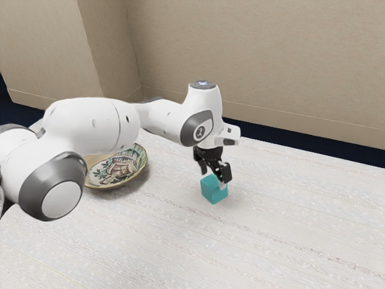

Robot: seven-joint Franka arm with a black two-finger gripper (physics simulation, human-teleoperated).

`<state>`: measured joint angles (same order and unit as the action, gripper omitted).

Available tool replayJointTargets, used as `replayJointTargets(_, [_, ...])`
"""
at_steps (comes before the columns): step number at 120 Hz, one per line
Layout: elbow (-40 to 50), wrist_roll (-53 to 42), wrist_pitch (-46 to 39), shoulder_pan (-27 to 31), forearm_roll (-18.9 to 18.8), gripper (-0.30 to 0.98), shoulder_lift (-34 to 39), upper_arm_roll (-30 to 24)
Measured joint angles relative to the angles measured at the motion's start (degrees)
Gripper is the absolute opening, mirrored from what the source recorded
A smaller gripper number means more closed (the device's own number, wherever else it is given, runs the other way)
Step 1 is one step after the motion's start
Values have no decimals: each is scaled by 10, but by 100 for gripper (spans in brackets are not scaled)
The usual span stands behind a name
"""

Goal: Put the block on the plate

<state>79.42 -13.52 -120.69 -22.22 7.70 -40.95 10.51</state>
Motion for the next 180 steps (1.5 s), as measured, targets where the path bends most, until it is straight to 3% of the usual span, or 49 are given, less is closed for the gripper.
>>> replayJointTargets(24, [-6, -5, 1, 15, 1, 68, -18, -13])
replayJointTargets(91, [-5, -12, -2, 22, 2, 43, -30, -15])
replayJointTargets(135, [-1, -13, -2, 21, 0, 41, -22, -15])
replayJointTargets(180, [25, -10, 4, 42, -18, 39, 48, -14])
